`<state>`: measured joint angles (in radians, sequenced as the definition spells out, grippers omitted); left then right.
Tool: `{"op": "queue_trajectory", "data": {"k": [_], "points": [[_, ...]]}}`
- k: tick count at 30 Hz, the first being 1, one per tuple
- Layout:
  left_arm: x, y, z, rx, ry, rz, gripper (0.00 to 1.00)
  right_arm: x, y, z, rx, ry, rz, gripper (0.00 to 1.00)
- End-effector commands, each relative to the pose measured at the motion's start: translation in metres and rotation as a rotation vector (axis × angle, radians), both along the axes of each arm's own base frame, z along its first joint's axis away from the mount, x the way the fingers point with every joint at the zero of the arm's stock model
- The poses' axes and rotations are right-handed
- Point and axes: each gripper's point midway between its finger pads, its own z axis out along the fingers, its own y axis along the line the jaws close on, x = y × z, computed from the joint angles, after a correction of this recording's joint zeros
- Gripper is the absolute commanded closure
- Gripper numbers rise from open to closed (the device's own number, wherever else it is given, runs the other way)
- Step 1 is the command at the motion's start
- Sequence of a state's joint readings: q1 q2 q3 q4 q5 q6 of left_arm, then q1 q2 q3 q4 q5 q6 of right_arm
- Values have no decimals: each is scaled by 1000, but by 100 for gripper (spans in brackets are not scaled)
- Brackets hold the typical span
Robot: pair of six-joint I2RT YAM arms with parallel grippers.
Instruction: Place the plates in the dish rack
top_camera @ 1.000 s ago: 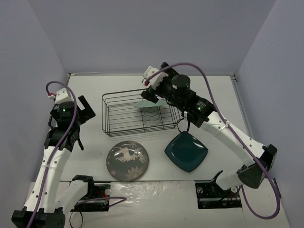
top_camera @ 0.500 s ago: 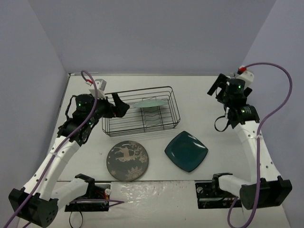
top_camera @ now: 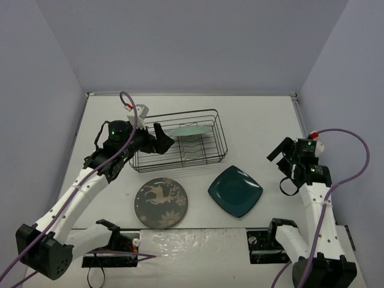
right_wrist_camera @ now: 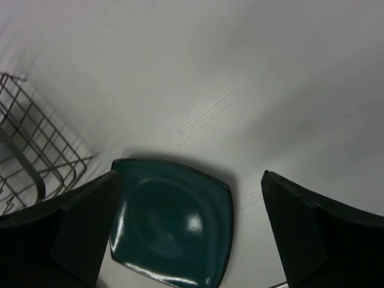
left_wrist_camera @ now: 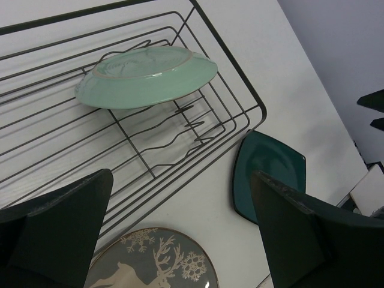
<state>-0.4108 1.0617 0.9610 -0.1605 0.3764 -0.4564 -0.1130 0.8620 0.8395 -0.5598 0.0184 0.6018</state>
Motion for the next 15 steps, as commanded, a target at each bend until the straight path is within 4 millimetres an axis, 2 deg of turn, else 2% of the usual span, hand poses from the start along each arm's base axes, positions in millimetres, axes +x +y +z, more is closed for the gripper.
{"op": "queue_trajectory", "data": {"k": [1, 3, 5, 15], "points": [[5, -14, 22, -29, -86, -45, 3, -25, 48, -47, 269, 135, 180, 0], [5, -16, 21, -28, -83, -51, 3, -36, 47, -63, 287, 172, 183, 0], [4, -19, 21, -28, -86, -61, 3, -42, 50, -69, 316, 186, 205, 0], [6, -25, 22, -30, -88, -70, 3, -46, 65, -101, 461, 185, 189, 0]]}}
